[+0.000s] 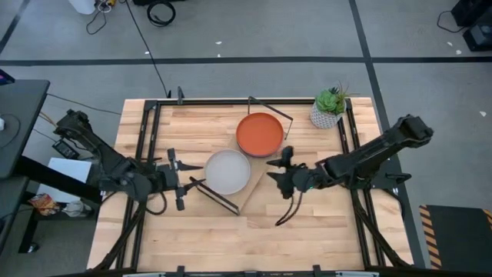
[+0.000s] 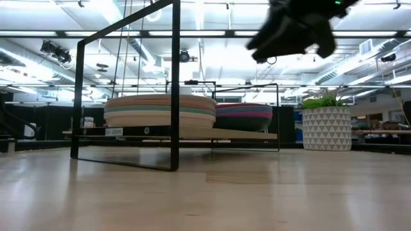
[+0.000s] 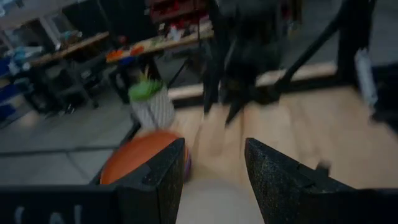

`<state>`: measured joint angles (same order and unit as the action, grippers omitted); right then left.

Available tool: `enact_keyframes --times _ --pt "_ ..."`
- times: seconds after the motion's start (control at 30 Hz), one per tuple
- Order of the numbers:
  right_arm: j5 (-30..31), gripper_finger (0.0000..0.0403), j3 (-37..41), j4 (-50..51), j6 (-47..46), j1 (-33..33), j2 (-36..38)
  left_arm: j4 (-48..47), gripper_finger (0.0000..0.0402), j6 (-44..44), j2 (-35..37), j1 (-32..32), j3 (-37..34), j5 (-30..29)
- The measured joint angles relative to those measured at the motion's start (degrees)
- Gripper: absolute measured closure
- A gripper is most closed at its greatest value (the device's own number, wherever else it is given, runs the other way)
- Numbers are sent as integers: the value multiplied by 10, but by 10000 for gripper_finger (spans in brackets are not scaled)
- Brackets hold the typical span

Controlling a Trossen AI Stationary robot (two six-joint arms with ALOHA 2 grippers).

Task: Place and stack plates onto a shelf
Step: Return to home position

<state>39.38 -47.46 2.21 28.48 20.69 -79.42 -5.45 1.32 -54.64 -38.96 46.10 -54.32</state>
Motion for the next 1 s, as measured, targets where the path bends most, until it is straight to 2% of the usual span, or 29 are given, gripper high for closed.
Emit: enact_keyframes --times 0.2,0.47,0.7,0.87,1.0 --pt "69 225 90 6 -126 49 78 33 228 -53 18 6 -83 -16" --pt "75 238 155 -13 -246 115 138 122 228 -36 95 6 -171 -22" --pt "77 239 215 -45 -303 152 196 204 228 1 195 6 -270 1" --pt "79 239 290 -145 -290 157 257 260 228 44 275 5 -332 3" --pt "79 239 362 -222 -274 142 330 273 229 73 324 3 -369 41"
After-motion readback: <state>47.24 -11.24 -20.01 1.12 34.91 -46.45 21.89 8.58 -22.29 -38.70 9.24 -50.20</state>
